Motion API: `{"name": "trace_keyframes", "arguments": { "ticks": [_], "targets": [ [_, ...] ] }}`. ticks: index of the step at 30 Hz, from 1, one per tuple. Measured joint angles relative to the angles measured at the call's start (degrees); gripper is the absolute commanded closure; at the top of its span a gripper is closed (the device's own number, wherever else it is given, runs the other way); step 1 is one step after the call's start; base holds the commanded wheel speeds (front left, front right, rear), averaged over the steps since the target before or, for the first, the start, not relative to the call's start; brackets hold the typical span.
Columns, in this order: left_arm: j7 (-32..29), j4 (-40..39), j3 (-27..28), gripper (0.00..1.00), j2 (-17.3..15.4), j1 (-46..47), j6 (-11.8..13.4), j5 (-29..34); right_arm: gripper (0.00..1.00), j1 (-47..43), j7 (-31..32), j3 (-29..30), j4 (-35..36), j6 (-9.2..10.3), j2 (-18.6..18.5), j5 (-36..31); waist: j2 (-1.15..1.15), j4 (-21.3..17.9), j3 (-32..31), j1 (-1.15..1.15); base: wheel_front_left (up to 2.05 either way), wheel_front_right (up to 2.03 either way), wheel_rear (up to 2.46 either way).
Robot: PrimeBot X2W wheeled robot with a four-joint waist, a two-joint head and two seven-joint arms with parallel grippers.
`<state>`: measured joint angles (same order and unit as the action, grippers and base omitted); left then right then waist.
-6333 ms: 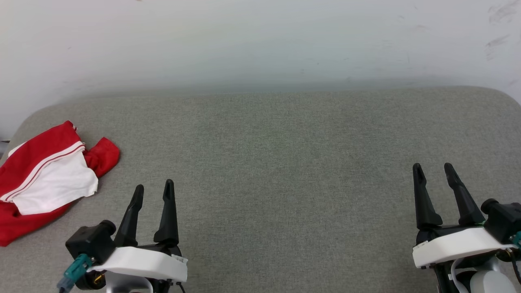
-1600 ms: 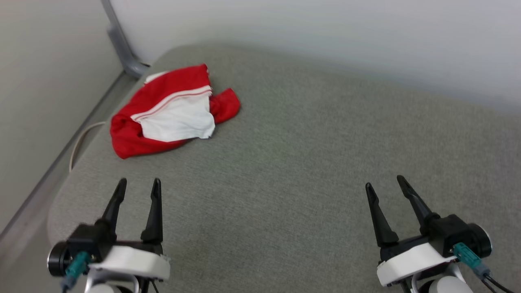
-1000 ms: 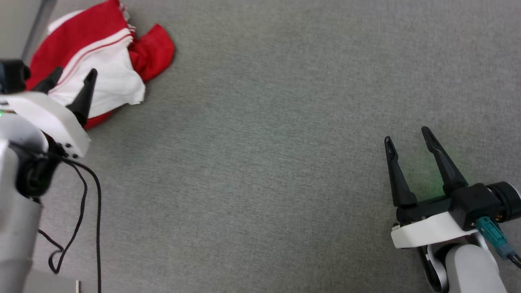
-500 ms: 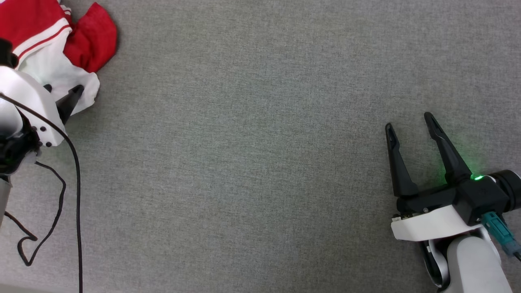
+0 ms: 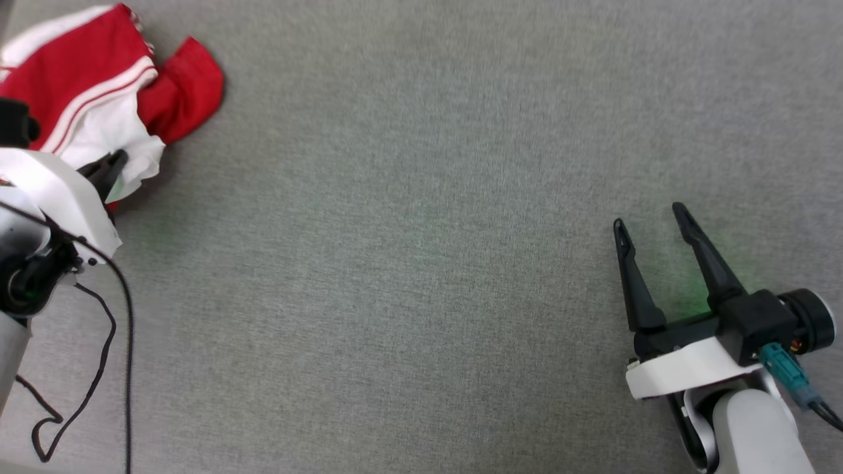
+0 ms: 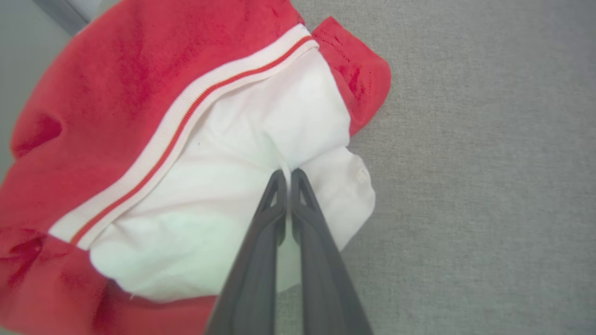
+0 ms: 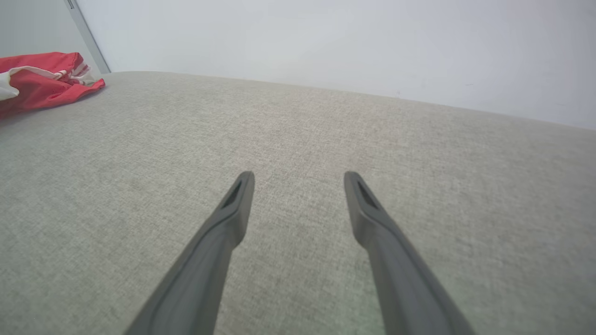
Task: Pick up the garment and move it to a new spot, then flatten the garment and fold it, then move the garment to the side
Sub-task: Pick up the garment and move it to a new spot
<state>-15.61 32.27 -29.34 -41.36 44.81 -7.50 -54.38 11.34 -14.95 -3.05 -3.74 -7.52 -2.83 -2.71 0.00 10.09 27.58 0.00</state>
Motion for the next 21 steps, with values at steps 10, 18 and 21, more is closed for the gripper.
{"name": "trace_keyframes", "arguments": {
  "ticks": [10, 18, 21],
  "targets": [
    [9.29, -11.01, -4.25, 1.00, -2.86, -5.15, 0.01, 2.01, 0.00, -2.51, -0.13, -0.36, -2.88, 0.00, -0.02, 2.85, 0.00, -0.25, -9.95, -0.01, 0.00, 0.00, 0.00],
    [7.00, -23.76, -7.10, 1.00, 0.46, -8.07, 4.91, 2.60, 0.00, -4.08, -0.13, -0.48, -3.75, 0.00, -0.04, 5.08, 0.00, -1.37, -16.90, -0.01, 0.00, 0.00, 0.00],
    [5.33, -27.78, -8.45, 1.00, 3.65, -8.54, 7.62, 2.23, 0.00, -4.37, -0.13, -0.33, -3.74, 0.00, -0.04, 5.88, 0.00, -2.44, -18.18, -0.01, 0.00, 0.00, 0.00]
  ]
}}
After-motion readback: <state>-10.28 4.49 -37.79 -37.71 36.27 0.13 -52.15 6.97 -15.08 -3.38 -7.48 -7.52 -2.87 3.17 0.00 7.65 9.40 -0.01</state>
